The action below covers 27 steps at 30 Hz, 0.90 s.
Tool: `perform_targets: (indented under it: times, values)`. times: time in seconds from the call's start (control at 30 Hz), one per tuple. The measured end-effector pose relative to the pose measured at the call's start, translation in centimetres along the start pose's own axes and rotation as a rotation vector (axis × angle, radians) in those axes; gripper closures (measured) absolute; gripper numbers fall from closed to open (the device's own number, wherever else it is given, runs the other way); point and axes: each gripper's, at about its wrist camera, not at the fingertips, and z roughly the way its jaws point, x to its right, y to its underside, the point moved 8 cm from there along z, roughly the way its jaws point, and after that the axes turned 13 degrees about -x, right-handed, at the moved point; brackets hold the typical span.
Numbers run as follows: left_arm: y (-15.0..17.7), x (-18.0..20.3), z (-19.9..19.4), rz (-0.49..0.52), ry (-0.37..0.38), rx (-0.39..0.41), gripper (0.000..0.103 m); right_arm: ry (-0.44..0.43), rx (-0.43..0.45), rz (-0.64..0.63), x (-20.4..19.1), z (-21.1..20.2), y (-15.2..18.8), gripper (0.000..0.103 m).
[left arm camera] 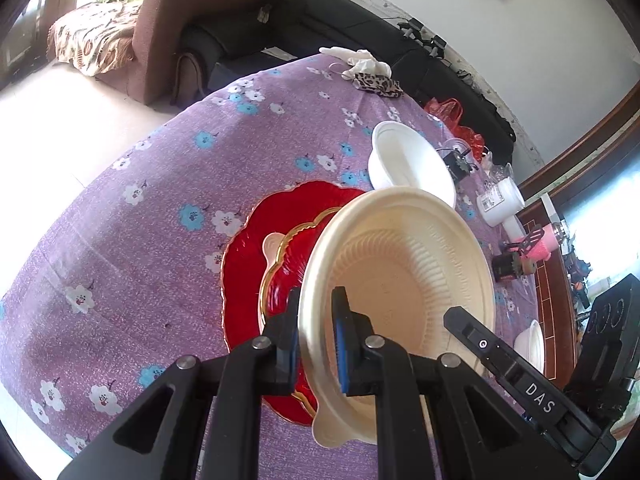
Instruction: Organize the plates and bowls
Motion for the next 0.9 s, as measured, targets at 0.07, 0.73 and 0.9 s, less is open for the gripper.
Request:
perform_targets:
  times: [0.07,0.73,0.9]
  values:
    - [0.0,-0.1,0.3,-0.005,0.001,-0.009,0.089,-0.004,-0.004,0.004,0.2,0.3,-0.1,0.09]
    - [-0.4,0.4,-1.9,-0.006,0.004,0.094,0.046,0.058,0.056,-0.021,0.1,-0.1,-0.4,0.076]
    - [-0.5,0.1,-4.7,-0.031,-0.028,0.2,0.041,0.082,0.124,-0.037,0.1,-2.3,-0.4,0.063]
